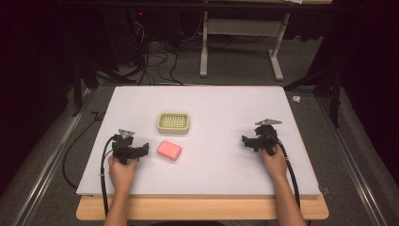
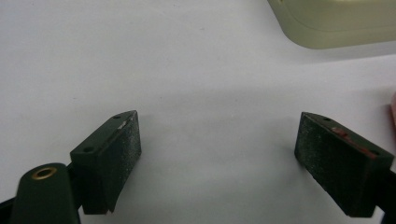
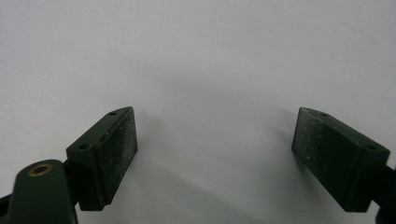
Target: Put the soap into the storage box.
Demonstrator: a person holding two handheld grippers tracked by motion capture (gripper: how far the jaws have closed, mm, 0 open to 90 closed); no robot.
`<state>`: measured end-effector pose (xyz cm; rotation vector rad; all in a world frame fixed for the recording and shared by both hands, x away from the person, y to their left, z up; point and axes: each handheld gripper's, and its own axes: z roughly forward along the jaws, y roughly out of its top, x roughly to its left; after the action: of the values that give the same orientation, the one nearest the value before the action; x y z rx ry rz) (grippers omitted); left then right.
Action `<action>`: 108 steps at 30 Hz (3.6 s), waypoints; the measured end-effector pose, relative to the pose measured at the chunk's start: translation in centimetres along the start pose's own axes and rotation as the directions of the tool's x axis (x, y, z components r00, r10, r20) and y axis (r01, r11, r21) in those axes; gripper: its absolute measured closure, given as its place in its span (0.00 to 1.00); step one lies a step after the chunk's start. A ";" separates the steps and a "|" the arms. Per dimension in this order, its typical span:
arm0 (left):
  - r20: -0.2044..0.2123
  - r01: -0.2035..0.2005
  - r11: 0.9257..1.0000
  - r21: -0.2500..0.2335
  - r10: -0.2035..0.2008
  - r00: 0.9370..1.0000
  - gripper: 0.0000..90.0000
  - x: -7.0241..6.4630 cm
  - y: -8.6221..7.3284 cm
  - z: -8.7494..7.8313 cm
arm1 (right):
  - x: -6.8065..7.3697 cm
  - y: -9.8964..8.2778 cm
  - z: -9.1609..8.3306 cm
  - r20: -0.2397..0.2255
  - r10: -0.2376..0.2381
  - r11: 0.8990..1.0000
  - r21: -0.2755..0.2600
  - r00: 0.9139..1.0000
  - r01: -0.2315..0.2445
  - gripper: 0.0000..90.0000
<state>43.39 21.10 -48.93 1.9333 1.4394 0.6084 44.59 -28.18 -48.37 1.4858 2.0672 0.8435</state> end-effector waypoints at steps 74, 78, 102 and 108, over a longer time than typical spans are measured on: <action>0.130 -0.059 0.998 -0.037 0.064 0.990 0.07 -1.8 0.4 -2.4 | 0.0 0.0 0.0 0.000 -0.001 1.000 0.000 1.000 0.001 0.16; 0.146 -0.069 0.996 -0.049 0.075 0.986 0.07 -2.2 0.5 -2.9 | 0.0 0.0 0.0 0.000 -0.002 1.000 -0.001 1.000 0.002 0.16; 0.235 -0.135 0.989 -0.058 0.145 0.961 0.07 -6.2 1.1 -3.3 | 0.0 0.0 0.0 -0.001 0.001 1.000 -0.001 1.000 -0.001 0.16; 0.239 -0.149 0.987 -0.056 0.158 0.958 0.06 -6.9 1.1 -3.0 | 0.0 0.0 0.0 -0.001 0.000 1.000 -0.001 1.000 0.000 0.16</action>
<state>40.01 14.97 -45.96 2.0244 1.1261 0.4451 44.60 -28.21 -48.36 1.4855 2.0672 0.8456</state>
